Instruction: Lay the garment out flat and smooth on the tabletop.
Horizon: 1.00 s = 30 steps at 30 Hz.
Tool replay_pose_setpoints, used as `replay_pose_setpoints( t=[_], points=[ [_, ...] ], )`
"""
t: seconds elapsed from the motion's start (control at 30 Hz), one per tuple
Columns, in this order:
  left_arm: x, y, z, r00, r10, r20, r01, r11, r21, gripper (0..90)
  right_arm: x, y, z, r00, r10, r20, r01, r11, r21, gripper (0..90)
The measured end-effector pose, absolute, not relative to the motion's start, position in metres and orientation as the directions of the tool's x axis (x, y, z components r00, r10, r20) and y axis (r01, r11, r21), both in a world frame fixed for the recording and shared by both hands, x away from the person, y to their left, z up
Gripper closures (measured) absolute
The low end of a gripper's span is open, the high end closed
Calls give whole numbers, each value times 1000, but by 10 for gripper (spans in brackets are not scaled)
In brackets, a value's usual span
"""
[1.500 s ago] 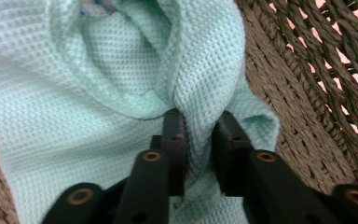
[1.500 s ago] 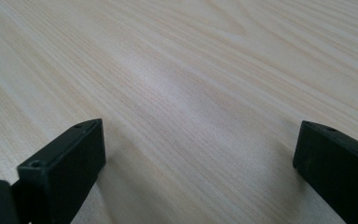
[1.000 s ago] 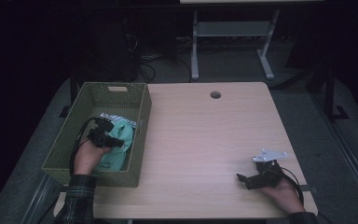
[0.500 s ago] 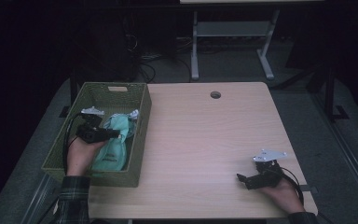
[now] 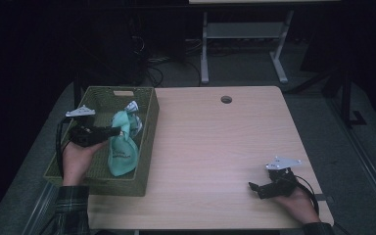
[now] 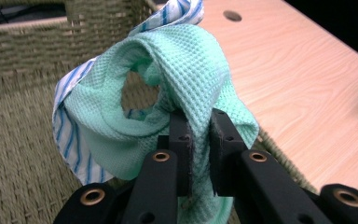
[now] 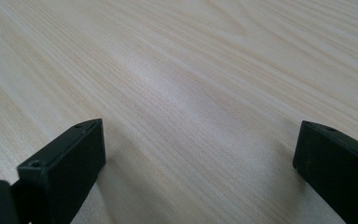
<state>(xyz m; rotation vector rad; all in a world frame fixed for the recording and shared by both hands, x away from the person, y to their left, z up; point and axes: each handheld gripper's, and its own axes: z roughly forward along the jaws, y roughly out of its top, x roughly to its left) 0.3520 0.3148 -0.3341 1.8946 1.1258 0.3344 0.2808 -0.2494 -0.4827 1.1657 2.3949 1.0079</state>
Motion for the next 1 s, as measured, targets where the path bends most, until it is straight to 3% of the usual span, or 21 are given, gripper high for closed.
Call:
replay_pose_setpoints(
  t=[0.23,1.0],
  points=[
    [346,317,-316,587,778,-223,530,-162,832,809,281,-249,-483,-629,776,40,571,426,701,18],
    [348,289,-255,677,710,-195,426,-162,890,809,281,-249,-483,-628,777,43,572,423,703,18]
  ],
)
